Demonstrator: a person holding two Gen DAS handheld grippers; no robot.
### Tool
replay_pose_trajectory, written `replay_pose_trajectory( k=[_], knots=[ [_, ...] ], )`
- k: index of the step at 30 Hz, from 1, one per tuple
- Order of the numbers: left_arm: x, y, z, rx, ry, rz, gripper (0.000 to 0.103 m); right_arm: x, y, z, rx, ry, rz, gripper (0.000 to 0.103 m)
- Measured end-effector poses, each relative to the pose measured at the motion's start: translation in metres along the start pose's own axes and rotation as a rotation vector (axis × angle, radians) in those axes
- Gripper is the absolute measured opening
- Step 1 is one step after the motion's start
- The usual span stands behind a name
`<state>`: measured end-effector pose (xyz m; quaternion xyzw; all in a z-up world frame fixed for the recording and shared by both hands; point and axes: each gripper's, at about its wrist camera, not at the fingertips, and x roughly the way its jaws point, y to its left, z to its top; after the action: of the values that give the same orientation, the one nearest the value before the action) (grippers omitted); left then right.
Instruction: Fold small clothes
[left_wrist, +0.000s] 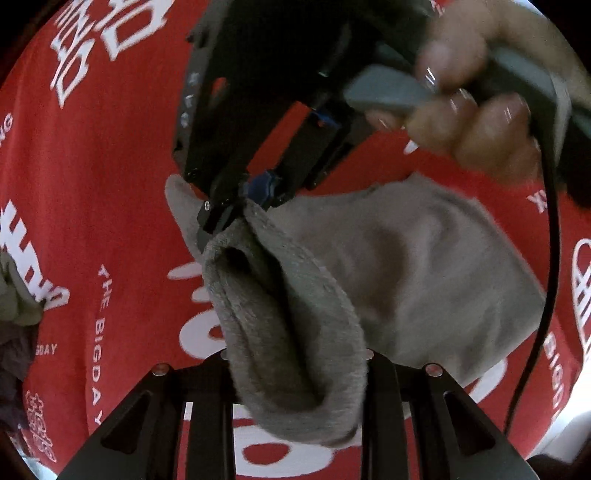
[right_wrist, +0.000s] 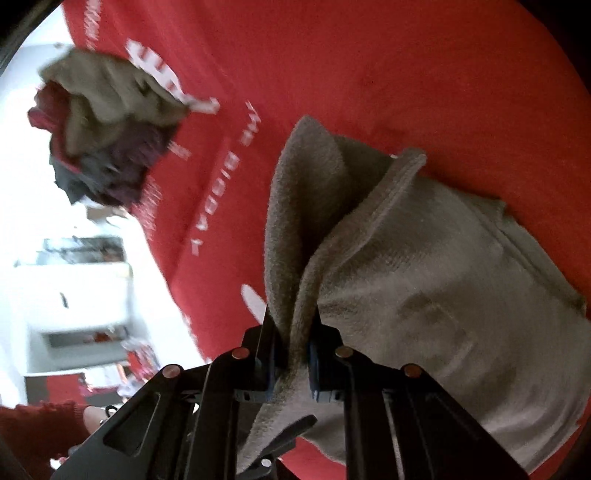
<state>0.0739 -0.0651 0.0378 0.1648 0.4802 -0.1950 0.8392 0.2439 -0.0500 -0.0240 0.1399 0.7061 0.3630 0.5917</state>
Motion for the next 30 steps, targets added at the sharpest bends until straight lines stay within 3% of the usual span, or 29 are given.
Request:
replay_pose_trajectory(
  k=[5,9,15,18,24,30],
  knots=[
    [-0.023,-0.039,0.029,0.062,-0.052,-0.03,0.028,-0.062,-0.021,-0.038,0.017,-0.168,0.105,0.015],
    [-0.035,-0.088,0.047,0.171,-0.089,-0.048,0.028,-0.112,-0.042,-0.082,0.031,-0.293,0.165,0.015],
    [-0.015,-0.164,0.057,0.311,-0.072,-0.121,0.028,-0.157,-0.103,-0.154,0.153,-0.453,0.189,0.015],
    [0.012,-0.198,0.051,0.366,-0.02,-0.15,0.028,-0.16,-0.15,-0.191,0.263,-0.493,0.164,0.015],
    [0.05,-0.239,0.026,0.43,0.066,-0.174,0.028,-0.126,-0.236,-0.241,0.473,-0.488,0.125,0.015],
    [0.044,-0.246,0.024,0.429,0.065,-0.159,0.028,-0.114,-0.249,-0.253,0.528,-0.502,0.158,0.016]
  ],
)
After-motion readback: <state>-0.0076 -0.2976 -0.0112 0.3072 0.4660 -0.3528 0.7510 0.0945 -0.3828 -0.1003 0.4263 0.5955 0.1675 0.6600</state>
